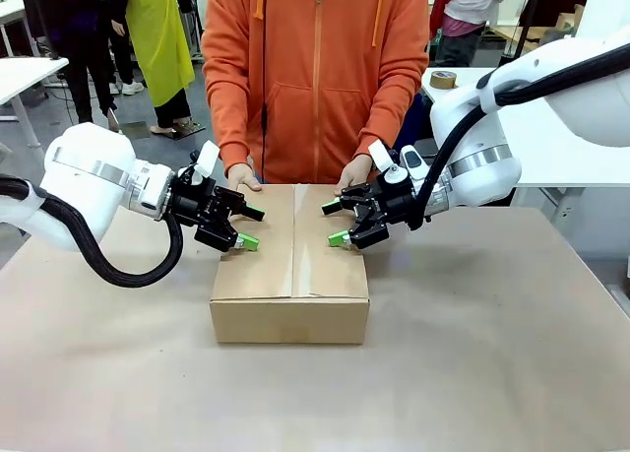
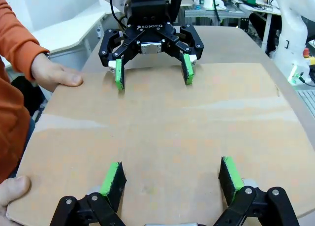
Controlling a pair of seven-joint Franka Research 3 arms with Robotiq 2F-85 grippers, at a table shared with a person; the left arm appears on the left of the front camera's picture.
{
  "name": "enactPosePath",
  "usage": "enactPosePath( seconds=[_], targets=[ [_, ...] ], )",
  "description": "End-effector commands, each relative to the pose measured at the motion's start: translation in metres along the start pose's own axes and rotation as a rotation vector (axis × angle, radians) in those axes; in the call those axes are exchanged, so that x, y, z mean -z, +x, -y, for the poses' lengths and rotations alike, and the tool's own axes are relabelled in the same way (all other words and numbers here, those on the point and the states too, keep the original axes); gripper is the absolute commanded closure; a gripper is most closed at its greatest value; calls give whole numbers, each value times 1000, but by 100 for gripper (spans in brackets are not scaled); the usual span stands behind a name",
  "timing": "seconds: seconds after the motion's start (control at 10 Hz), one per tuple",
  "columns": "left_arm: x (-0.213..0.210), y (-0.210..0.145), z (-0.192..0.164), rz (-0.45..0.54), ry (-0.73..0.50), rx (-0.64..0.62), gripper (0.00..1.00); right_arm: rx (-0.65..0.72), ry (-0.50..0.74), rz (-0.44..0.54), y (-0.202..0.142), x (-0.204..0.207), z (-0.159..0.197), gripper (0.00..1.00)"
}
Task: Pack the gift set into the box.
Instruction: Press and hold the closed box until the human finishes sealing it.
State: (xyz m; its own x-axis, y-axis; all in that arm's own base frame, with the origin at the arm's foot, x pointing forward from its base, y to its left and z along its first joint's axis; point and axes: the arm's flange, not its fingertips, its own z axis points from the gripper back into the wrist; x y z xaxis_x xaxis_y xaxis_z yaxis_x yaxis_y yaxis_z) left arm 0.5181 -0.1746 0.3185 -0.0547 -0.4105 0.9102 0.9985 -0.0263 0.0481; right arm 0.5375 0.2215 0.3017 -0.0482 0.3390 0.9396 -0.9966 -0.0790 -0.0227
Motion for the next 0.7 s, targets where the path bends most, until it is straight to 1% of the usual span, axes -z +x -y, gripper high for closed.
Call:
enactPosePath(
  seconds=[0.0, 0.6],
  targets=[
    [0, -1, 2, 0, -1, 5, 0, -19, 3, -3, -1, 1, -1, 0],
    [0, -1, 2, 0, -1, 5, 0, -19, 3, -3, -1, 1, -1, 0]
  ],
)
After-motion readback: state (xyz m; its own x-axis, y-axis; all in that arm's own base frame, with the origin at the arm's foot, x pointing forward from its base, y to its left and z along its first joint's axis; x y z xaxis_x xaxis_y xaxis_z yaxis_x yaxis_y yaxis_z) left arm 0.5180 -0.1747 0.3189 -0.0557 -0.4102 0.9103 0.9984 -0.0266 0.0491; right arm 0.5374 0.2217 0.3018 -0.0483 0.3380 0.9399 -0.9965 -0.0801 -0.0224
